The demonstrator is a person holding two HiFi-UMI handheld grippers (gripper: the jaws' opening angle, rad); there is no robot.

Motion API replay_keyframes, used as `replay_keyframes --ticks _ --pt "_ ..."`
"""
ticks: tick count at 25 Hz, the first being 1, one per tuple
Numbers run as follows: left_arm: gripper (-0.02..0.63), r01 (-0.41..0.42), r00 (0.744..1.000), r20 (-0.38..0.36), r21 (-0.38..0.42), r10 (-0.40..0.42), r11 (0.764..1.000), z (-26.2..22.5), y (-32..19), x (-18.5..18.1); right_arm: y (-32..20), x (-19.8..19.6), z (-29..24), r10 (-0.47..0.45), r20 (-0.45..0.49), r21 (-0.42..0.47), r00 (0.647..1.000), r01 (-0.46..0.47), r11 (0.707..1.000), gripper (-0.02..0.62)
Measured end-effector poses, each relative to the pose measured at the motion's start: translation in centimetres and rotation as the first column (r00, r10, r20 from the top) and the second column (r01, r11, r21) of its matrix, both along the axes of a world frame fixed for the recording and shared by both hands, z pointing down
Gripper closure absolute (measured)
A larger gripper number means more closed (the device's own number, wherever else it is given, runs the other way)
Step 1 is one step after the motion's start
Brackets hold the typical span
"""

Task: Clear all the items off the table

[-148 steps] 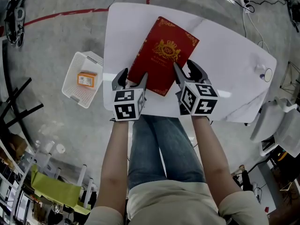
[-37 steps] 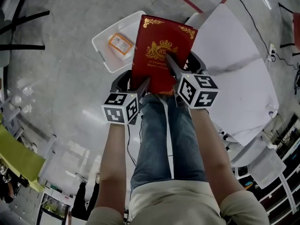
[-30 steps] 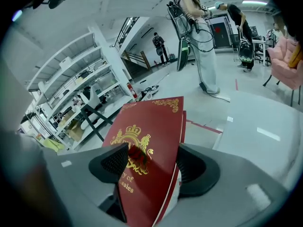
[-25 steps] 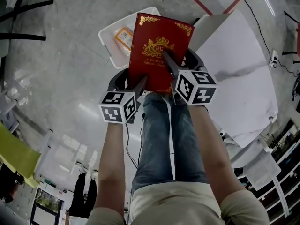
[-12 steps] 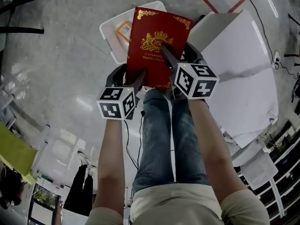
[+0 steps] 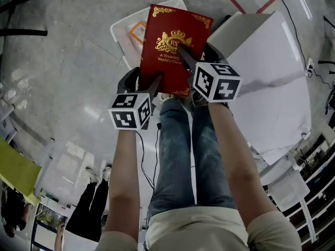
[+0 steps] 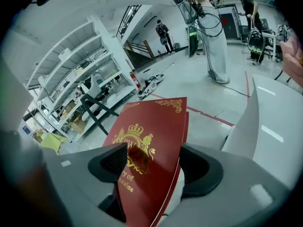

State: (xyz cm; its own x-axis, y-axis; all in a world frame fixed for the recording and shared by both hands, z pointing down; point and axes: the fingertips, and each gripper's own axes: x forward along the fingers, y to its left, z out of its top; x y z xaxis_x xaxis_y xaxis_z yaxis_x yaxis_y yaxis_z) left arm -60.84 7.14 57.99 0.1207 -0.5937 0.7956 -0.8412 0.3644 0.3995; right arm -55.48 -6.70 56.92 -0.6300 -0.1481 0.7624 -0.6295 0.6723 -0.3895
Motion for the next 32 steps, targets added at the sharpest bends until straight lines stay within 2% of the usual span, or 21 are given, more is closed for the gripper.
replay_keyframes --ticks 2,3,5,17,19,22,25,26,29,32 --pt "0.306 0.003 0.999 0.044 -0.003 -0.002 1.000 0.0 -0.2 -0.3 0.1 0.1 0.1 -0.013 -0.010 0.010 1.000 0.013 1.000 0.262" --pt "0.344 0.004 0.998 0.068 -0.003 -0.004 1.000 -0.1 -0.4 -0.5 0.1 0.1 0.2 -0.021 -0.015 0.016 1.000 0.021 1.000 0.262" --pt "0.354 0.003 0.996 0.091 0.006 -0.004 1.000 -0.4 -0.9 -1.1 0.3 -0.3 0.3 -0.035 -0.022 0.020 0.999 0.035 0.999 0.262" --pt "0.375 0.026 0.995 0.092 0.042 -0.029 0.999 -1.5 -1.8 -1.2 2.2 -0.8 0.0 -0.074 -0.027 0.012 0.997 0.074 0.997 0.279" --pt "0.394 0.029 0.995 0.092 0.045 -0.033 0.999 -1.7 -1.9 -1.1 2.5 -0.8 -0.3 -0.084 -0.027 0.023 0.996 0.085 0.996 0.306" --pt "0.425 0.030 0.995 0.096 0.049 -0.035 0.998 -2.2 -2.1 -0.8 2.7 -0.7 -1.0 -0.094 -0.033 0.046 0.995 0.095 0.994 0.385" --pt "0.491 0.049 0.991 0.121 0.047 -0.055 0.998 -2.8 -2.3 -1.0 2.7 -0.3 -1.7 -0.081 -0.047 0.065 0.996 0.084 0.994 0.544" --pt "0.512 0.063 0.988 0.136 0.044 -0.068 0.997 -3.1 -2.2 -1.2 2.7 -0.1 -2.0 -0.077 -0.056 0.072 0.995 0.081 0.994 0.578" --pt "0.588 0.097 0.980 0.171 0.042 -0.103 0.994 -4.0 -2.1 -1.5 3.0 0.2 -2.9 -0.080 -0.060 0.087 0.995 0.085 0.993 0.597" --pt "0.595 0.095 0.980 0.173 0.050 -0.102 0.994 -4.7 -2.2 -1.2 3.5 0.3 -3.8 -0.083 -0.044 0.087 0.996 0.087 0.992 0.597"
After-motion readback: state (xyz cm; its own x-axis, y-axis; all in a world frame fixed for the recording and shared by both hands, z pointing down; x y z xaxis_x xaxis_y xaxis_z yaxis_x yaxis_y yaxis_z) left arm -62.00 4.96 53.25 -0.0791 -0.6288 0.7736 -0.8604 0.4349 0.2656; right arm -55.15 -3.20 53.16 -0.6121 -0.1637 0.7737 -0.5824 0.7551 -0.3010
